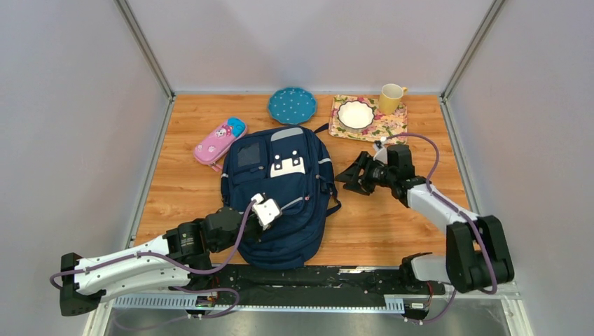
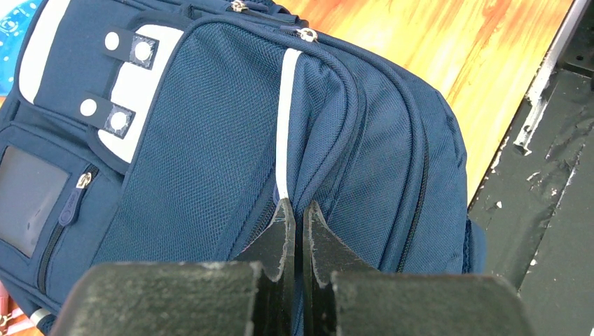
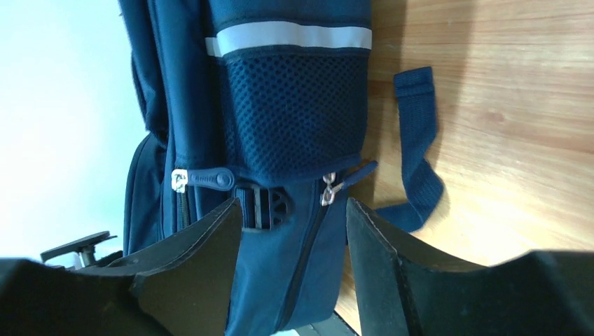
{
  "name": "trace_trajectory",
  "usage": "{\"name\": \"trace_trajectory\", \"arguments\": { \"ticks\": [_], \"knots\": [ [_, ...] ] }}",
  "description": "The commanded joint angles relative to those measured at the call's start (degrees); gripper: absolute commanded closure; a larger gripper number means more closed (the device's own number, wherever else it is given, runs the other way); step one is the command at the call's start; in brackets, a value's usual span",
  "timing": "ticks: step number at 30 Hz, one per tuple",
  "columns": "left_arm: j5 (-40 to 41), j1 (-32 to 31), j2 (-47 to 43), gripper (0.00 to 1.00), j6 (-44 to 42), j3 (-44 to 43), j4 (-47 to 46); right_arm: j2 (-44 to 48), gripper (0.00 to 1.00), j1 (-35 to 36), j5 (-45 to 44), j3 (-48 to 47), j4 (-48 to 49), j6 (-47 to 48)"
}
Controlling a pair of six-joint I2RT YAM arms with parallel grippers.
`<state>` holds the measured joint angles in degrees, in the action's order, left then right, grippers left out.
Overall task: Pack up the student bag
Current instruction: Zip the student bag at the center of the board, then adjust the student bag at the center of the board.
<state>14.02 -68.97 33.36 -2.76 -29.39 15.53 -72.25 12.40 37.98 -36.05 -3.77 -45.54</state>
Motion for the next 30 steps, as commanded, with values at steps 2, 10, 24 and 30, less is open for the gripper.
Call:
{"name": "trace_trajectory", "arguments": {
  "ticks": [2, 10, 24, 30],
  "knots": [
    [0.3, 0.2, -2.1, 1.0, 2.5, -0.7, -5.5, -10.0, 0.41, 2.9, 4.2, -5.2, 10.8, -6.1],
    [1.0, 0.3, -2.5, 1.0, 4.9, 0.2, -5.9, -16.9, 0.41, 4.7, 4.7, -8.5, 13.5, -6.2],
    [0.4, 0.3, 0.9, 1.0, 6.7, -1.5, -7.0, -16.4, 1.0, 2.4, 2.9, -8.6, 10.9, -3.5],
    [-2.6, 0.8, 8.5, 1.0, 3.9, -5.1, -9.9, -7.0, 1.0, -7.0, 0.3, -2.0, 7.6, -2.8]
  ]
}}
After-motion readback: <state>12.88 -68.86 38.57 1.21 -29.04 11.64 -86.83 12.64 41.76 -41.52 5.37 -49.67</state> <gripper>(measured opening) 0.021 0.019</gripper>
